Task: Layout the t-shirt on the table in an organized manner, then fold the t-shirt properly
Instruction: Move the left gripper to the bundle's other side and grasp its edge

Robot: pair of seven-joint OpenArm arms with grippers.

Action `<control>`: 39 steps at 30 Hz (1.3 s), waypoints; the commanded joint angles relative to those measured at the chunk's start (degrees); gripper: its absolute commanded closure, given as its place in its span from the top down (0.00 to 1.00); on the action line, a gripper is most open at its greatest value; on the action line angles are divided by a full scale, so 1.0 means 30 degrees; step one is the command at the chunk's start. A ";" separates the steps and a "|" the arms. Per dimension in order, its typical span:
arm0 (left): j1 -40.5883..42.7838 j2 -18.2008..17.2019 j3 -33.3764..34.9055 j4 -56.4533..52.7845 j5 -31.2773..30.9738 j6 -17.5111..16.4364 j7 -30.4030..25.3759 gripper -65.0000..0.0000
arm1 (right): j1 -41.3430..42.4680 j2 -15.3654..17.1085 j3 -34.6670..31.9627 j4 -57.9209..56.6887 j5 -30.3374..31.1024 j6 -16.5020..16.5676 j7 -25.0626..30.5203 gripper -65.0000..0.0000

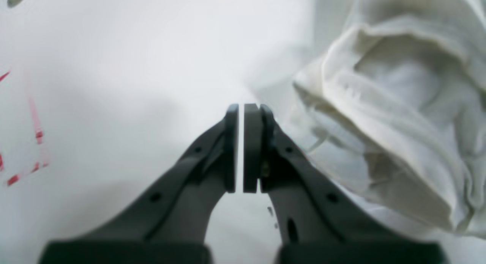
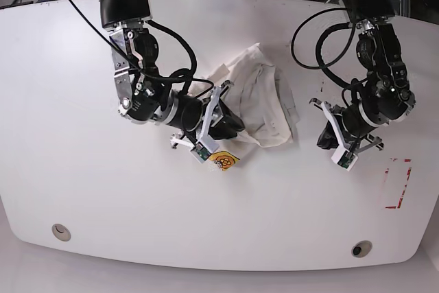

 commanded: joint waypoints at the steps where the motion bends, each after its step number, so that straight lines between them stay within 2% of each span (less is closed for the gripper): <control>1: -0.0845 0.0166 -0.0014 -0.0419 -0.0222 0.0582 -0.0272 0.02 | 0.0226 0.0103 0.0094 -0.0388 0.0164 0.0102 0.0902 0.17; 4: -0.1343 0.0429 0.0015 -0.1239 -0.0251 0.0875 -0.0272 0.06 | -0.0097 0.0572 0.0006 -0.0798 0.0194 0.0102 0.1606 0.19; 7: -0.2047 0.1015 0.0015 -0.2060 -0.0222 0.0904 -0.0272 0.19 | -0.0448 0.0807 0.0006 -0.1179 0.0194 0.0102 0.2456 0.19; 8: -0.2340 0.1220 0.0015 -0.2265 -0.0222 0.1168 -0.0272 0.27 | -0.0478 0.0895 0.0006 -0.1413 0.0194 0.0102 0.2690 0.19; 9: -0.2398 0.1279 0.0015 -0.2353 -0.0222 0.1373 -0.0272 0.30 | -0.0507 0.0953 0.0006 -0.1501 0.0194 0.0102 0.2749 0.19; 11: -0.2691 0.1601 0.0015 -0.2558 -0.0222 0.2399 -0.0272 0.43 | -0.0653 0.1188 0.0006 -0.1794 0.0194 0.0102 0.2866 0.19; 14: -0.2779 0.1894 0.0015 -0.2587 -0.0281 0.3571 -0.0243 0.55 | -0.0741 0.1246 0.0006 -0.1941 0.0282 0.0102 0.2866 0.19; 16: -0.2779 0.2158 0.0045 -0.2587 -0.0281 0.3923 -0.0243 0.60 | -0.0800 0.1246 0.0006 -0.1911 0.0252 0.0102 0.2866 0.19; 22: -0.2603 0.2451 0.0953 -0.2704 -0.0310 0.3952 -0.0184 0.62 | -0.1210 0.1276 0.0065 -0.1853 0.0282 0.0132 0.2866 0.19; 27: -0.2105 0.2656 0.1305 -0.3994 -0.0339 0.3952 -0.0184 0.62 | -0.1240 0.1276 0.0035 -0.1706 0.0311 0.1040 0.2866 0.18; 29: -0.2076 0.3008 0.1305 -0.4580 -0.0339 0.3952 -0.0184 0.62 | -0.1269 0.1276 0.0065 -0.1706 0.0282 0.1099 0.2866 0.18; 39: -0.1724 0.3155 0.1305 -0.4990 -0.0339 0.3923 -0.0184 0.62 | -0.1269 0.1246 0.0094 -0.1794 0.0194 0.1099 0.2866 0.18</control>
